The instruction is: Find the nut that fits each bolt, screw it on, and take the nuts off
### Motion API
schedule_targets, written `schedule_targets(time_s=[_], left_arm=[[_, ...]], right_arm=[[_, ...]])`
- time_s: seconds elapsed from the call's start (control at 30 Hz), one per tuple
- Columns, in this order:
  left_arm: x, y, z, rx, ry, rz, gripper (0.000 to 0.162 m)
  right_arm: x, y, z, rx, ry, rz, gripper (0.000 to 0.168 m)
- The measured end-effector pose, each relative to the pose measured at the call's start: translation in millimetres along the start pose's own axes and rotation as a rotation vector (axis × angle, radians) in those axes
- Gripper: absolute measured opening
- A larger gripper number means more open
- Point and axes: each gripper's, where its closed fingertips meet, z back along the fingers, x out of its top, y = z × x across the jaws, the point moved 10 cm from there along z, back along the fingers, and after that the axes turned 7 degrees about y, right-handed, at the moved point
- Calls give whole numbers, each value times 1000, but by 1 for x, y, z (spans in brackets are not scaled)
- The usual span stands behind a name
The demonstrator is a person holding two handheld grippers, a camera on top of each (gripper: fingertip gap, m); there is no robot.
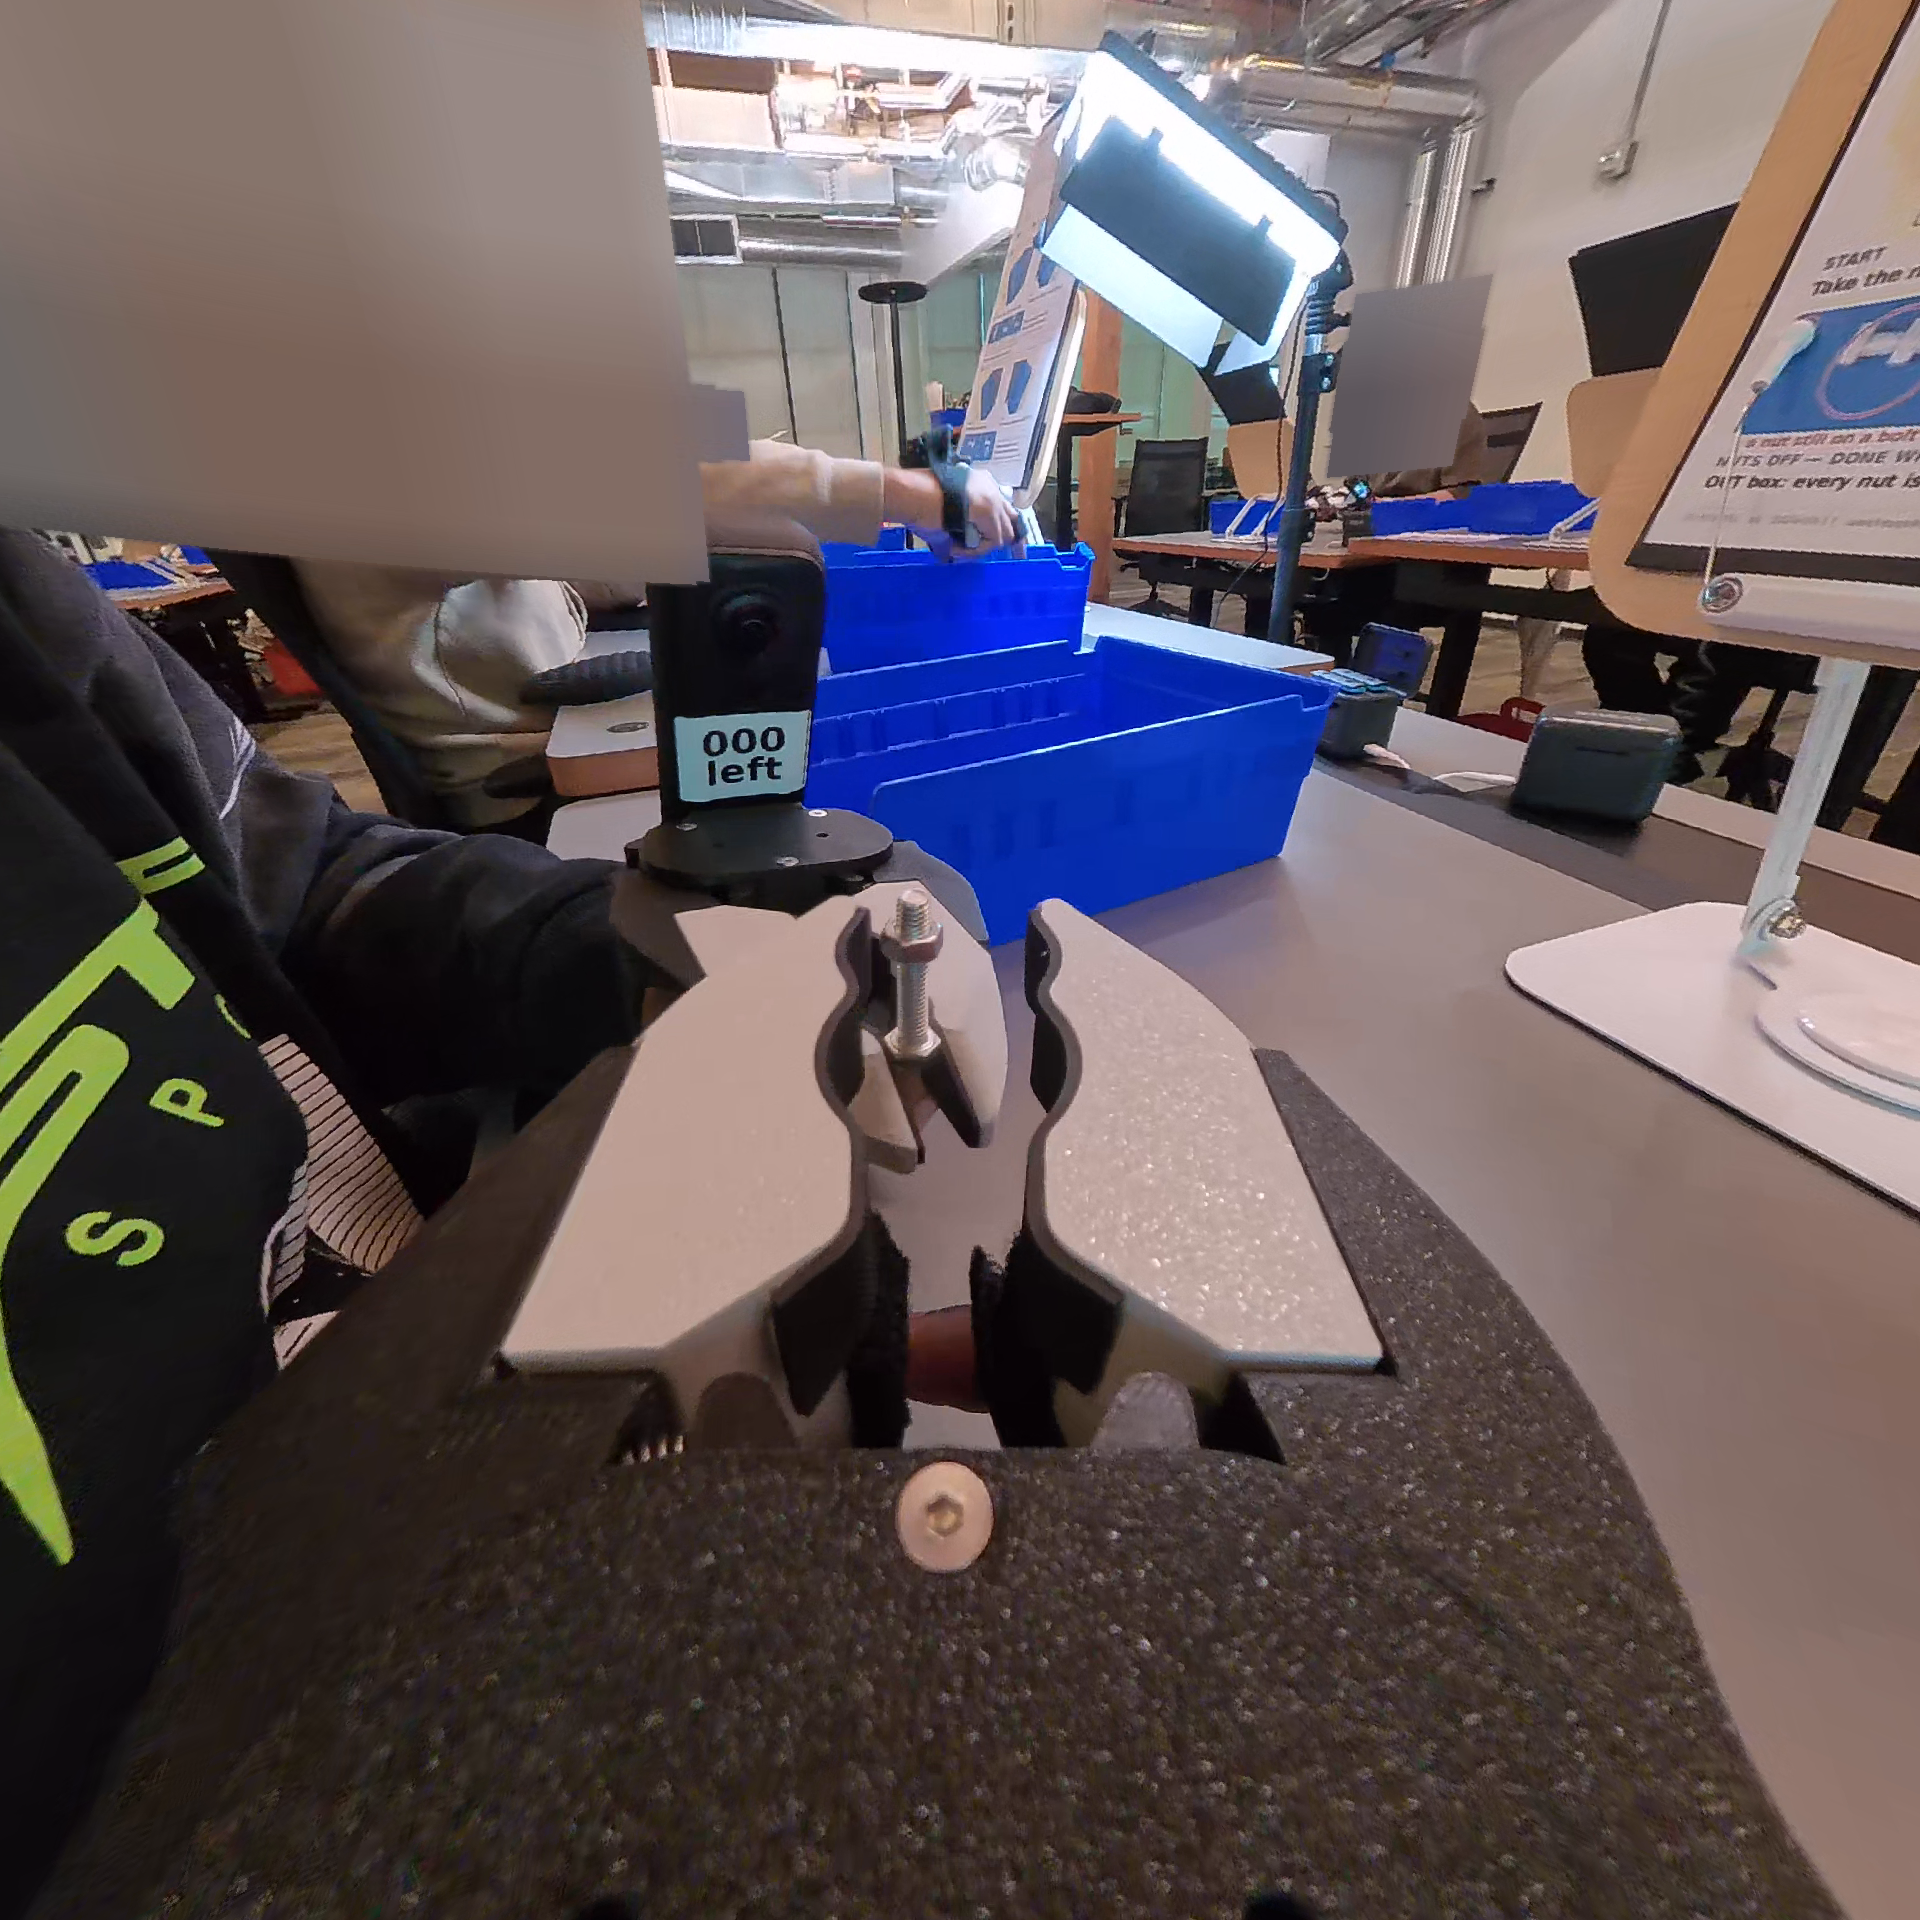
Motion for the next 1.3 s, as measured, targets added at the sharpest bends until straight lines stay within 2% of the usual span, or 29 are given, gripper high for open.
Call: schedule_targets(time_s=[0.13, 0.2, 0.27, 0.33, 0.53, 0.77, 0.93, 1.17, 1.3], left_arm=[[0, 1, 1, 0, -9, 5, 10], [1, 1, 1, -4, -14, 6, 10], [1, 0, 1, -2, -11, 2, 10], [1, 1, 1, -2, -11, 4, 10], [0, 0, 0, 0, -3, -5, 10], [0, 0, 1, 0, -9, -4, 10], [1, 0, 1, -2, -12, -5, 10], [0, 0, 1, 1, -5, -6, 10], [0, 0, 1, -1, -4, -11, 10]], right_arm=[[0, -2, 9, -8, -10, -1, 24], [-2, -5, 16, -46, -16, 3, 12], [-2, -7, 20, -60, -20, 0, 8], [-2, -6, 20, -49, -28, -2, 10], [0, 2, 4, -3, -16, 10, 30], [-1, -1, 6, -6, -7, 8, 26], [-3, -7, 22, -66, -10, 10, 12], [0, 2, 6, 8, -21, 15, 31], [1, 2, 0, 13, -19, 8, 30]])
